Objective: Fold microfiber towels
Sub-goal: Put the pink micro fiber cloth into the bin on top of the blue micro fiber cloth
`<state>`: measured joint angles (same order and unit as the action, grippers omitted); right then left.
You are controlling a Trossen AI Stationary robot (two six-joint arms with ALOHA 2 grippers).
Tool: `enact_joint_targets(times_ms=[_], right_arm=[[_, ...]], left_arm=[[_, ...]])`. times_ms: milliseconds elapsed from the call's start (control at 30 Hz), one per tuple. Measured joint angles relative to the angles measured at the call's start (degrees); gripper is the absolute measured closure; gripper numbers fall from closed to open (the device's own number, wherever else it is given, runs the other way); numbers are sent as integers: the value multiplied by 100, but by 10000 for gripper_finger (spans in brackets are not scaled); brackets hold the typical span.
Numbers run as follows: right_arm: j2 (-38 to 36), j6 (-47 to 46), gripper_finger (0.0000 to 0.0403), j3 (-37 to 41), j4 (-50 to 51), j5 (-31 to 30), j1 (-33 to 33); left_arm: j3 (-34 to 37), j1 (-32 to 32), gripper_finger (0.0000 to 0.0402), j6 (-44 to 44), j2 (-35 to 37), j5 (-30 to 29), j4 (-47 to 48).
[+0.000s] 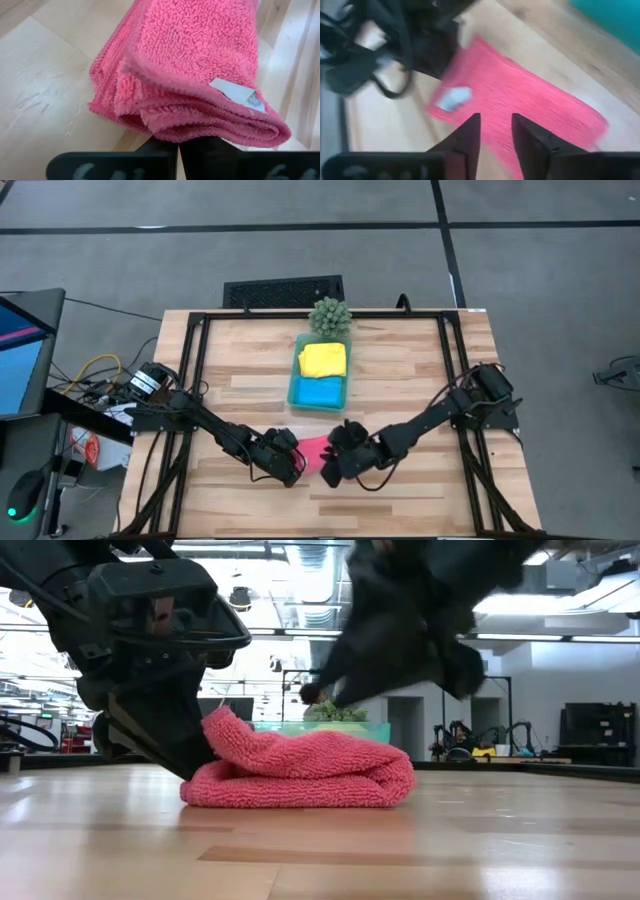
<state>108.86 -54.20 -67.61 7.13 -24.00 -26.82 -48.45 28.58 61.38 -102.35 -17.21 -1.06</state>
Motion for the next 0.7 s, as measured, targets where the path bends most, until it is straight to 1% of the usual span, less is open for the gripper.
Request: enact_joint_targets(times_ms=[133, 267, 333, 433, 533, 600, 667, 700], right_arm=[[34, -273, 300, 319, -32, -206, -31], [248, -274, 326, 366, -70, -157, 45], [371, -277, 335, 354, -224, -139, 60], [420, -277, 341, 371, -182, -94, 95], [470, -254, 342, 356, -253, -97, 108], [467, -170, 342, 371, -325, -78, 112], [461, -146, 342, 356, -382, -67, 121], [467, -145, 342, 356, -370, -61, 121]], left_arm=[[0, 0, 402, 62, 2, 0, -2], [-8, -11, 402, 84, 2, 18, -37], [-61, -30, 402, 77, 14, 169, 20], [-128, -89, 402, -44, 155, 538, 136], [-195, -151, 402, -37, 456, 942, 683], [-294, -169, 402, -4, 699, 1126, 1276], [-385, -168, 402, 113, 1013, 1143, 1987], [-421, -168, 402, 232, 1151, 1081, 2189]])
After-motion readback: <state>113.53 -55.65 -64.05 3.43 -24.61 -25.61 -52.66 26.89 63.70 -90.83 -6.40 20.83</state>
